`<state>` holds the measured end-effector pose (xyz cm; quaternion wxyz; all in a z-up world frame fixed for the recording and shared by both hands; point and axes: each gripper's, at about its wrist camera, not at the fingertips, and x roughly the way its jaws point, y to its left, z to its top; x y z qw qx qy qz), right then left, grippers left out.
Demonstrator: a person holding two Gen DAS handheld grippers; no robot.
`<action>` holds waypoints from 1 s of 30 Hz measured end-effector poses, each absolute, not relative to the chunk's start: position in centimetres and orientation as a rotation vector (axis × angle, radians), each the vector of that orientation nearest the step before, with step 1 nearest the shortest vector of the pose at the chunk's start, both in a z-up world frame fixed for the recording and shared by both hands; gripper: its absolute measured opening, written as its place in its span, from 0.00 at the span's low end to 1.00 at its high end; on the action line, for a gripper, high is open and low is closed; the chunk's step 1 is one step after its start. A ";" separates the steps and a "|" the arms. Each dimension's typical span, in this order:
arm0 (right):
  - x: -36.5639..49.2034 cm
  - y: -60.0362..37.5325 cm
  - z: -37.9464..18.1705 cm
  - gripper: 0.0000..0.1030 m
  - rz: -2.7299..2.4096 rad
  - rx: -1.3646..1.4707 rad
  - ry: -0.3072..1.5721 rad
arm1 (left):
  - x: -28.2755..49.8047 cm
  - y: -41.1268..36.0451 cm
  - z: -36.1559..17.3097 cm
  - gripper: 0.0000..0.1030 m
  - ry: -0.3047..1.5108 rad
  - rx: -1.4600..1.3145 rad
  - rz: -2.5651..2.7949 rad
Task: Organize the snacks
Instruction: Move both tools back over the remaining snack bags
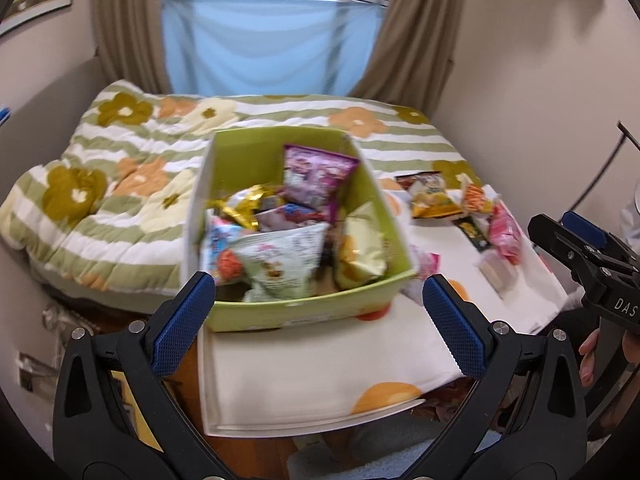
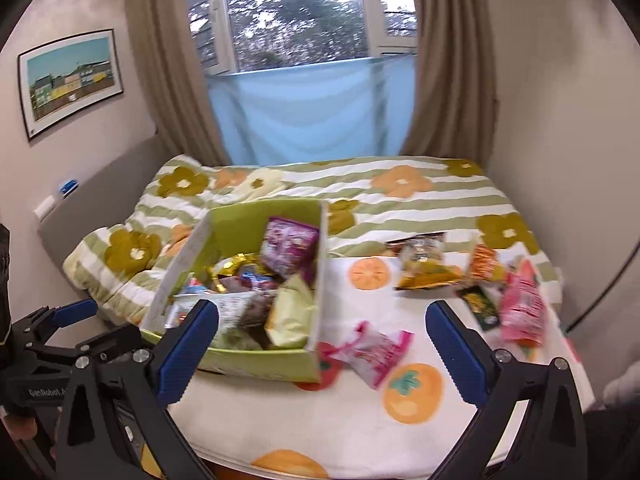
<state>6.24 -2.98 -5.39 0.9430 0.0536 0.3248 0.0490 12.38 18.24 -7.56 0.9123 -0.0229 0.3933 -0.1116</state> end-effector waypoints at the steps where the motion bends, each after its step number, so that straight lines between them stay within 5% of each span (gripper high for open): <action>1: 5.8 -3.8 -5.4 1.00 0.083 0.108 0.657 | 12.4 17.5 -7.6 1.00 0.810 -0.041 -0.241; 17: 4.6 -19.0 -7.4 1.00 0.005 0.087 0.691 | 14.8 0.6 -10.9 1.00 0.835 0.045 -0.256; 30: 8.4 -27.3 -15.5 1.00 0.068 0.030 0.848 | 17.8 -6.8 -20.5 1.00 0.846 0.209 -0.052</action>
